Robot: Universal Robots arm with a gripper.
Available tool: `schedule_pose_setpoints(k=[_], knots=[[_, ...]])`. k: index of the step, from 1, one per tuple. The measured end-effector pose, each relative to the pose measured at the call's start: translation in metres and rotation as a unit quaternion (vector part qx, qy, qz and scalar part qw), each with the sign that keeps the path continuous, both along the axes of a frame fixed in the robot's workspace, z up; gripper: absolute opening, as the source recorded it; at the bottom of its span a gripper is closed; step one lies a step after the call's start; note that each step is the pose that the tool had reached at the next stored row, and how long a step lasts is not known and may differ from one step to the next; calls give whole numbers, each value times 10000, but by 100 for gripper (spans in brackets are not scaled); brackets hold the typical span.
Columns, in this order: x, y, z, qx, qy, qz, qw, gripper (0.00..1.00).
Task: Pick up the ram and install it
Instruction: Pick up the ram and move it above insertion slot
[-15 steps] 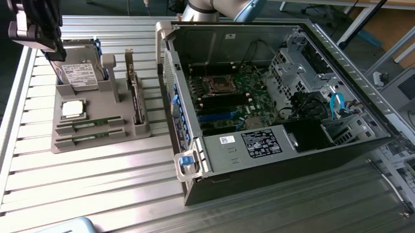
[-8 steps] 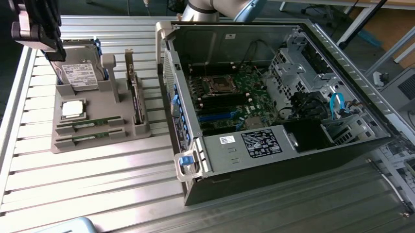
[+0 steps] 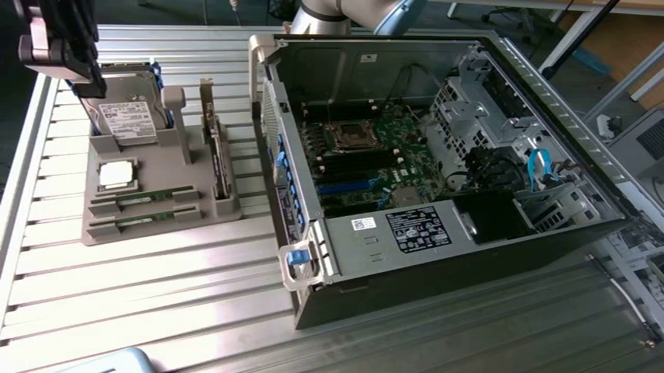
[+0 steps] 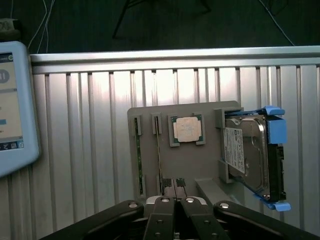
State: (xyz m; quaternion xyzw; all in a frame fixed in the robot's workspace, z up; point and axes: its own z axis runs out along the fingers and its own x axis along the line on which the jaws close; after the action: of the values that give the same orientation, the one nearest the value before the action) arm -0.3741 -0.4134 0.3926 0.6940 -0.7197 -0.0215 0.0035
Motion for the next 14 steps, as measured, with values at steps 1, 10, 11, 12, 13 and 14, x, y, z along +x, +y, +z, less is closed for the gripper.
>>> schedule_pose_setpoints(k=[1,10,11,12,13,14], knots=[[0,0,0,0,-11,3,10000,11],[-4,0,0,0,-104,95,9999,11],[-4,0,0,1,-107,104,9999,11],[-4,0,-1,1,-109,104,9999,11],[-4,0,0,0,-109,105,9999,11],[-4,0,0,0,-109,105,9999,11]])
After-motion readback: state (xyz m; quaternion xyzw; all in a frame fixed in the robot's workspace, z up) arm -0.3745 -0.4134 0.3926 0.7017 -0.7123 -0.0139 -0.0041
